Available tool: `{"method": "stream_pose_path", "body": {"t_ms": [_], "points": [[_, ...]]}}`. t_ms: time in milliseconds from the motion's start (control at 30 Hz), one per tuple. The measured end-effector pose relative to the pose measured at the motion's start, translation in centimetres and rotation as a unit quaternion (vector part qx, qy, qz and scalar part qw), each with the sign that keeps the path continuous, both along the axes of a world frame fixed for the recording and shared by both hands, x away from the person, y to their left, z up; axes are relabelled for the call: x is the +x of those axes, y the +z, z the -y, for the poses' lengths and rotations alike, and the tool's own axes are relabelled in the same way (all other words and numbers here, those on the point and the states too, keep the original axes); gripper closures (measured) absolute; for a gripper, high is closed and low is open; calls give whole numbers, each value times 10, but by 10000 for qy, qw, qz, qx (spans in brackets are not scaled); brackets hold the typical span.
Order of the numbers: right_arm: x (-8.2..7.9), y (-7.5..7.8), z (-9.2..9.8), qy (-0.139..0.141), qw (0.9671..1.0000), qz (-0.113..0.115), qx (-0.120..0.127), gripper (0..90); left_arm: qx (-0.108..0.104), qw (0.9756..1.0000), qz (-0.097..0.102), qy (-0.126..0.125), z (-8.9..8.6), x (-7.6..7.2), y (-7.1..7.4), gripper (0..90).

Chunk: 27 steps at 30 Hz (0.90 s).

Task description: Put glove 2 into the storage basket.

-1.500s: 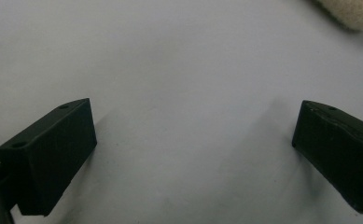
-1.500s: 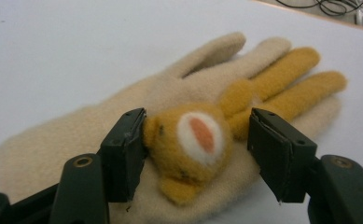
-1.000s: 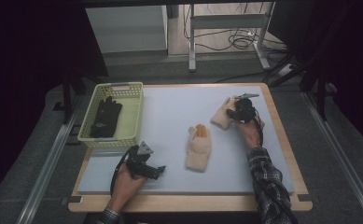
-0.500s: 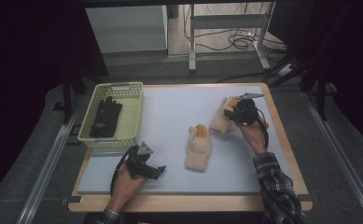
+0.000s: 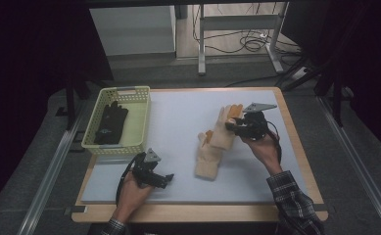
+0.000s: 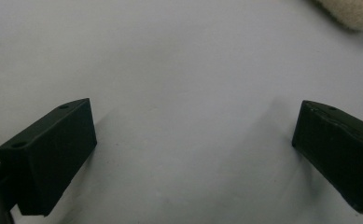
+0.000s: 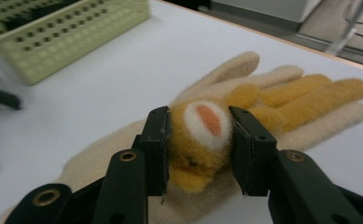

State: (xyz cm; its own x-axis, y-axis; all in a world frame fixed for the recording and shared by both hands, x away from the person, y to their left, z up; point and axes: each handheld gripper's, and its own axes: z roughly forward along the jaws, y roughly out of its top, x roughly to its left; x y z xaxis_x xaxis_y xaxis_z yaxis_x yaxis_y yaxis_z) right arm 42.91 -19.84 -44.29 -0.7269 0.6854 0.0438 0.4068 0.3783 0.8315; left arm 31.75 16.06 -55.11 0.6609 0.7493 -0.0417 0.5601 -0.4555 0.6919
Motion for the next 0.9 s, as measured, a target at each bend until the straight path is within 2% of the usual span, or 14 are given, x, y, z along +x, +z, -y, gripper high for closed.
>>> {"method": "stream_pose_path", "body": {"t_ms": [200, 467, 600, 733, 900], "points": [[-24, -2, -16, 442, 9990, -8, -6, 596, 9, 10000, 9, -5, 0, 0, 0, 0], [-44, -13, -34, 831, 9964, -133, 45, 596, -4, 10000, 13, 5, 0, 0, 0, 0], [-49, -25, -42, 941, 9953, -215, -15, 595, -3, 10000, 14, 8, 0, 0, 0, 0], [-50, -39, -47, 974, 9948, -260, -175, 592, 11, 10000, 13, -4, 0, 0, 0, 0], [-49, -55, -50, 954, 9946, -233, -334, 572, 11, 10000, 12, -6, 0, 0, 0, 0]]}}
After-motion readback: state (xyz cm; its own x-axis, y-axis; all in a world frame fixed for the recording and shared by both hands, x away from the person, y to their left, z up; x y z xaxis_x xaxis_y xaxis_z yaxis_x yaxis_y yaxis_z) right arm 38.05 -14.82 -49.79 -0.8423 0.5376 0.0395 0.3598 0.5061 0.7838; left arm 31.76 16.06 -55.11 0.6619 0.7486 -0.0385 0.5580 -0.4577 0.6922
